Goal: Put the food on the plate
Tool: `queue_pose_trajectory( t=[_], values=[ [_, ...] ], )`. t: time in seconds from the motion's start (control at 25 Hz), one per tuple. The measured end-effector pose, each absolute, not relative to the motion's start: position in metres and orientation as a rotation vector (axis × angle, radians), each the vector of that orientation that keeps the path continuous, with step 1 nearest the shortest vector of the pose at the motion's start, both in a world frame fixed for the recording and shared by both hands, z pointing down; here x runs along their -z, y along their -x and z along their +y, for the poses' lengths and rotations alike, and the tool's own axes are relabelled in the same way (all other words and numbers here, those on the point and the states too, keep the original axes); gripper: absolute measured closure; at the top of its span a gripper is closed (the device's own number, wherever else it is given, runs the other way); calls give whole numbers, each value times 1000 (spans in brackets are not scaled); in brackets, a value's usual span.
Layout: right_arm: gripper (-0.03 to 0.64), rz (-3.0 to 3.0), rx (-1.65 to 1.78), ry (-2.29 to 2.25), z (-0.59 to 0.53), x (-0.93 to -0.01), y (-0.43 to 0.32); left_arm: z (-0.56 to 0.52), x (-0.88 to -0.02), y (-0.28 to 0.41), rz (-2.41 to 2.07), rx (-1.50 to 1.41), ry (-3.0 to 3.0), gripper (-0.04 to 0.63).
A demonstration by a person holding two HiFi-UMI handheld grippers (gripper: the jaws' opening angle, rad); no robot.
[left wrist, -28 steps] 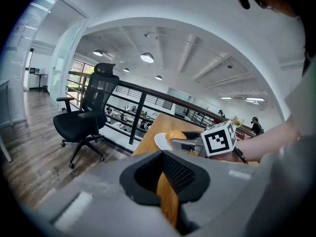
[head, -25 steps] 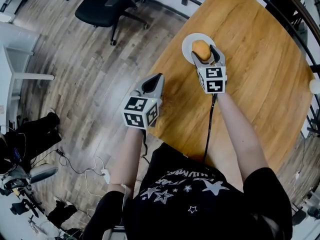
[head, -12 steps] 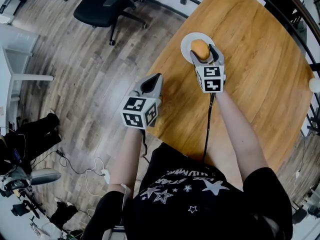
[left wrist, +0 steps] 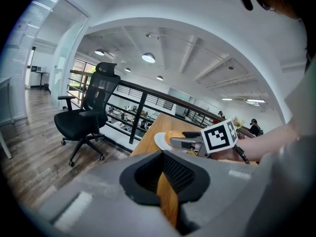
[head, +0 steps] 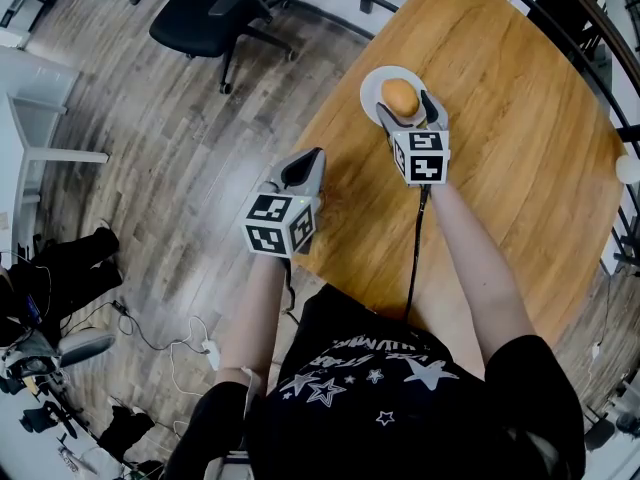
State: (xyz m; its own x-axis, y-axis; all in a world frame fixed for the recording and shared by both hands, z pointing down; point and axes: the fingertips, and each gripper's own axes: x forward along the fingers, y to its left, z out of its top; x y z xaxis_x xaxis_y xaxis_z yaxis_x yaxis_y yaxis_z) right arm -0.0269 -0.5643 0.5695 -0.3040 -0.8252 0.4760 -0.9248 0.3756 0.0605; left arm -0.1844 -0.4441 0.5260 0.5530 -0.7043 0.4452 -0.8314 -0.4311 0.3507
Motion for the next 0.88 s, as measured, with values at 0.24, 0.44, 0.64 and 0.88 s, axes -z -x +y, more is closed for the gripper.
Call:
queue_pose_trajectory(
  t=[0.24,0.44,0.64,0.88],
  values=[
    [218,-2207,-359,-1526,-556,-562,23,-435,-519,186,-1247,-304,-2255,594],
    [218,-2247,-370,-1508,-548,-545,25,-423,-508,183,-1263,-299,-2267,594],
    [218,-2286,-380,-1513,-534,-523,27,-405,-494,181,-1273,-302,-2290,594],
    [243,-2334,-393,-1515,-503,-496,21,-376,-474,173,-1307,-275,-2304,594]
  ],
)
